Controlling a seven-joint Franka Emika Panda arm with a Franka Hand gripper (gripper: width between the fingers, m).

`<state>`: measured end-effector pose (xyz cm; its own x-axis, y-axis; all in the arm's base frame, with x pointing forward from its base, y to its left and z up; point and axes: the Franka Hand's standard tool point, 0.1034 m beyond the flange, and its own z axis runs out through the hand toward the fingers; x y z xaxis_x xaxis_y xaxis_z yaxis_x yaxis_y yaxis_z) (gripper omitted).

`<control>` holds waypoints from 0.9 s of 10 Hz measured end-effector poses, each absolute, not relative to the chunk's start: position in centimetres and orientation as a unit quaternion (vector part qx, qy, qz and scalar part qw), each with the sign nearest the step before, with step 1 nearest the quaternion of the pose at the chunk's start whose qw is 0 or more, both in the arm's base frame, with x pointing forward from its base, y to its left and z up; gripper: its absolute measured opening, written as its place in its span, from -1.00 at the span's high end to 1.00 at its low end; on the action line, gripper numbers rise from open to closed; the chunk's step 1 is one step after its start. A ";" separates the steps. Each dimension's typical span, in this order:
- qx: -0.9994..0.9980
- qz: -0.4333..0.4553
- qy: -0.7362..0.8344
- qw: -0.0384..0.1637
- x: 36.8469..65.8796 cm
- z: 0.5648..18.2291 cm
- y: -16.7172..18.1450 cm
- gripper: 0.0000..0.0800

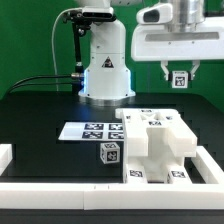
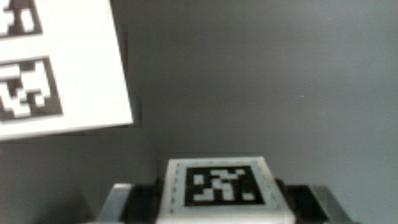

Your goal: Assemble chair

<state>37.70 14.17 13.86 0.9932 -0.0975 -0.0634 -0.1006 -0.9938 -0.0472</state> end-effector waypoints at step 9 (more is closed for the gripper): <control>-0.997 -0.010 -0.075 0.004 46.4 15.9 12.6 0.29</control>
Offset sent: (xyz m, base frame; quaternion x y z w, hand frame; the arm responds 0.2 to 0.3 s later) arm 0.0000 0.0000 0.0000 0.0000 0.0000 0.0000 1.0000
